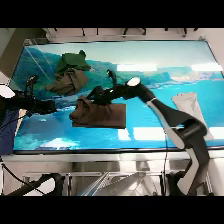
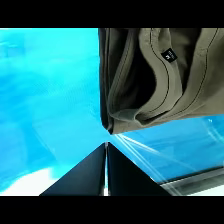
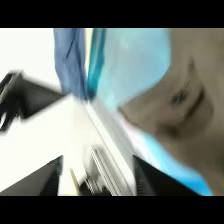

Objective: Fold the shirts.

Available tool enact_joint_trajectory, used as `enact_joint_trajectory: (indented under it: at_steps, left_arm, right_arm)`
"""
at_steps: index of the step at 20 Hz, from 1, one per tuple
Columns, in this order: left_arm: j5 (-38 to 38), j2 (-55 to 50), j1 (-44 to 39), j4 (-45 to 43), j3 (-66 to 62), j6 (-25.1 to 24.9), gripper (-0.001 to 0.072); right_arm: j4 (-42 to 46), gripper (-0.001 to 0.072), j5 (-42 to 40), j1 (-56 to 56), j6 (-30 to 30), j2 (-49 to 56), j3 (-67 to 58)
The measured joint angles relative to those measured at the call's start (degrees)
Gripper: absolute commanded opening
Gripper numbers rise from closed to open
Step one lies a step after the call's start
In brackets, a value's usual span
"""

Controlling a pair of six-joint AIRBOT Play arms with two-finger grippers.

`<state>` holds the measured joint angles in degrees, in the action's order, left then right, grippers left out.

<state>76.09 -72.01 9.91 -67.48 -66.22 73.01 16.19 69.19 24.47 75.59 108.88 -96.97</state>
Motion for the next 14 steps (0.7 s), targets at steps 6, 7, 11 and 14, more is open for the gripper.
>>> enact_joint_trajectory:
  at_steps: [6, 7, 11, 14]
  left_arm:
    - [-1.18, -4.26, -3.3, 4.33, 0.0, -3.69, 0.0635]
    - [-1.38, -5.7, -3.91, 5.44, -0.04, -4.63, 0.0663]
    - [-0.96, -12.63, -5.16, 7.82, -2.08, -6.32, 0.0663]
    - [0.57, -17.22, -5.27, 8.61, -4.46, -7.1, 0.024]
  right_arm:
    - [22.56, 0.0715, 6.71, -10.27, 3.02, -18.18, 12.68]
    - [24.41, 0.0715, 6.54, -12.02, 3.28, -20.28, 15.67]
    - [27.61, 0.0714, 5.95, -17.22, 3.72, -24.35, 26.32]
    - [26.67, 0.0713, 5.68, -18.64, 3.74, -25.29, 30.84]
